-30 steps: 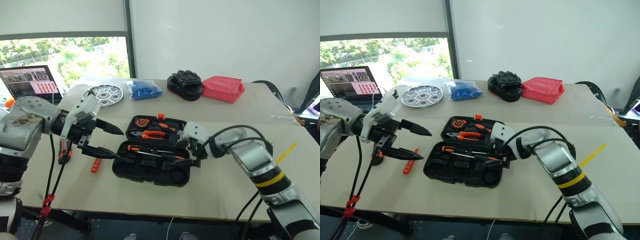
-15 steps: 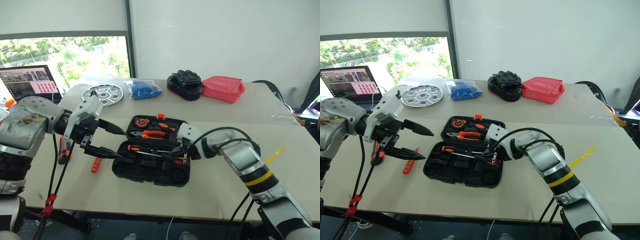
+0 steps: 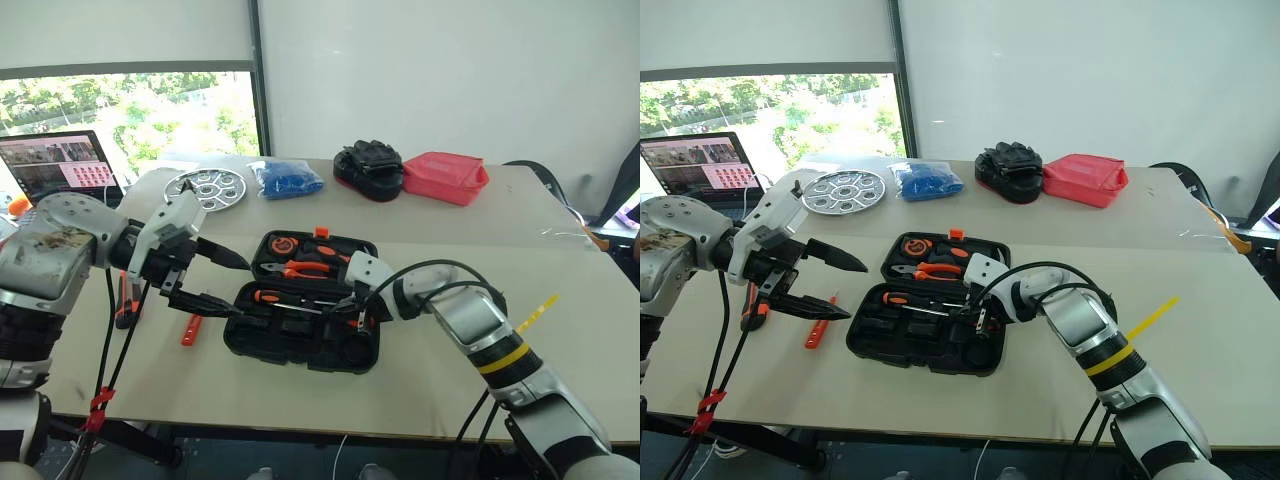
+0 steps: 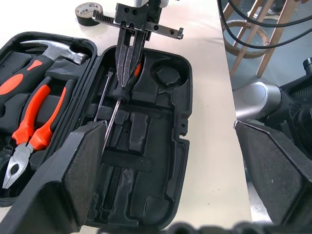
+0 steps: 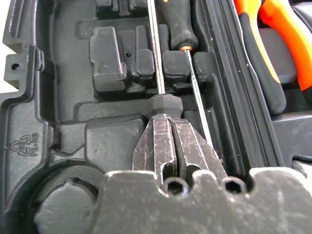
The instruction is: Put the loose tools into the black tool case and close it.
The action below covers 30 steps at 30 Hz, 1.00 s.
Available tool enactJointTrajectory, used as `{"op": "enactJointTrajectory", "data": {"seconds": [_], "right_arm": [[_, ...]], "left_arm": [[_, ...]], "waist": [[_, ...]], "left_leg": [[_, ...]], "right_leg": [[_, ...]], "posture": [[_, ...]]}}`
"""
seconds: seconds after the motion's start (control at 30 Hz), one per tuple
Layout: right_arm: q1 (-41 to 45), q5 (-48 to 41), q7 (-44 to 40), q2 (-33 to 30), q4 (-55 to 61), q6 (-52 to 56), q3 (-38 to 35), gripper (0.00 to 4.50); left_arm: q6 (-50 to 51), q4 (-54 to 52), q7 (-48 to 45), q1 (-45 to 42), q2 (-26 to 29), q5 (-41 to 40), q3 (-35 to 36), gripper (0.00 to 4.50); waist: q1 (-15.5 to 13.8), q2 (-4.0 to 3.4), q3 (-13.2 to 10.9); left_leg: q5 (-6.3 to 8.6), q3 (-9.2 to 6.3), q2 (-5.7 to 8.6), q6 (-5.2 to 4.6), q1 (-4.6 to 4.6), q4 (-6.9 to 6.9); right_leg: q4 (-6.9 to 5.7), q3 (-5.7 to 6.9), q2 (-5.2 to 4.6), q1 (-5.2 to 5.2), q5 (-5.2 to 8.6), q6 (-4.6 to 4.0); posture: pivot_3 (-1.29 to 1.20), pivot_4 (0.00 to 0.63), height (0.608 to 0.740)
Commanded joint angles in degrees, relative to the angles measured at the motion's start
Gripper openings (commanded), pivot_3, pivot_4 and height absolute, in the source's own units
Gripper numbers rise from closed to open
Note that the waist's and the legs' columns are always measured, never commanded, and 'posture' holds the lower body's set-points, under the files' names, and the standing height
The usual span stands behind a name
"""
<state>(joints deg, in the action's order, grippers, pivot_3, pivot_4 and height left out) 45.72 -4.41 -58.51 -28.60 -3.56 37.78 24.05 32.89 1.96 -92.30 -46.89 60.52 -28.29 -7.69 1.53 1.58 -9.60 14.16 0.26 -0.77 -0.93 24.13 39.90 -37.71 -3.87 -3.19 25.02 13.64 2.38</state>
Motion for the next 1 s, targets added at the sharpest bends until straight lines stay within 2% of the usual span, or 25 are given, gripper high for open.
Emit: {"op": "enactJointTrajectory", "data": {"seconds": [0.03, 0.43, 0.67, 0.8, 0.9, 1.0], "right_arm": [[0.5, 1.2, -0.3, 0.2, -1.0, -0.8, 0.9, 0.09], [-1.3, 3.9, -2.1, 0.7, -0.9, -1.8, 5.4, 0.09], [-2.5, 4.4, -0.8, 1.8, -1.5, -1.5, 4.6, 0.09], [-1.9, -1.5, -1.2, 3.0, 4.4, 1.9, -1.8, 0.09], [-0.8, -10.0, 0.5, 4.6, 12.7, 8.6, -11.9, 0.09], [-2.0, -18.3, 1.4, 2.2, 22.5, 15.6, -21.7, 0.09]], "left_arm": [[-0.2, -1.2, -0.2, -1.4, 0.4, 0.2, 1.2, 4.5], [-2.3, 0.3, -0.1, -1.8, -1.0, 2.1, 0.2, 4.5], [-2.2, 0.2, -0.2, -1.5, -1.8, 2.1, 0.6, 4.5], [-2.9, 1.2, 0.6, -1.1, -2.6, 2.9, 0.7, 4.5], [-2.8, 1.3, 2.1, 0.0, -3.0, 3.4, 1.5, 4.5], [-1.3, -0.3, 5.7, 2.9, -3.2, 2.9, 4.0, 4.5]], "waist": [[0.2, 0.0, 0.0], [0.9, 0.01, 0.0], [1.0, 0.03, 0.0], [1.0, 0.03, 0.0], [1.0, 0.02, 0.0], [0.8, 0.01, 0.0]], "left_leg": [[0.0, 0.0, 0.0, 0.0, 0.0, 0.0], [0.0, -0.01, 0.0, 0.01, -0.2, 0.0], [0.0, -0.02, -0.03, 0.0, -0.55, -0.07], [0.01, -0.02, -0.03, 0.0, -0.83, -0.13], [0.0, -0.08, -0.04, 0.0, -0.68, -0.12], [0.01, -0.37, -0.04, 0.0, -0.55, -0.13]], "right_leg": [[-0.01, 0.0, 0.0, 0.0, 0.0, 0.0], [-0.09, 0.0, 0.0, -0.14, 0.01, -0.02], [-0.04, 0.0, 0.03, -0.46, 0.04, -0.05], [0.05, 0.0, 0.03, -0.75, 0.06, -0.07], [0.02, 0.0, 0.04, -0.6, 0.06, -0.07], [-0.08, 0.0, 0.01, -0.48, 0.05, -0.07]], "posture": [[0.0, 0.15, 0.74], [0.0, 0.15, 0.74], [0.0, 0.15, 0.74], [0.0, 0.15, 0.74], [0.0, 0.15, 0.74], [0.0, 0.15, 0.74]]}}
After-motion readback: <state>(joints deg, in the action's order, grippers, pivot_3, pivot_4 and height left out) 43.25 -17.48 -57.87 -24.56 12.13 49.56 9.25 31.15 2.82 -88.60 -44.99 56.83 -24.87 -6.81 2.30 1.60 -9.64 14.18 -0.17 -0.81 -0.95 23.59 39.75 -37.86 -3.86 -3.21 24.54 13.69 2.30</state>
